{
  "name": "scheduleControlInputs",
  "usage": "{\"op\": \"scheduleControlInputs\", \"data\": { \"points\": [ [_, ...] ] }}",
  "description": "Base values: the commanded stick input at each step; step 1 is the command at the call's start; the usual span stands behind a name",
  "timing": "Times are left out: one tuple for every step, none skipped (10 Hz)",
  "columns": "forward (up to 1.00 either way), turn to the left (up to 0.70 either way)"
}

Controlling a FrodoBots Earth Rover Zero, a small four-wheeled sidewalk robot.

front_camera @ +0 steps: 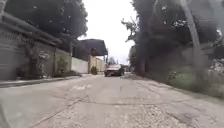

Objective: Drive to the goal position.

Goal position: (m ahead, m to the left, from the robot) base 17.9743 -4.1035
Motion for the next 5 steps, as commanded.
{"op": "scheduleControlInputs", "data": {
  "points": [
    [0.7, 0.0],
    [0.7, 0.0],
    [0.7, 0.0],
    [0.7, -0.05],
    [0.7, -0.35]
  ]
}}
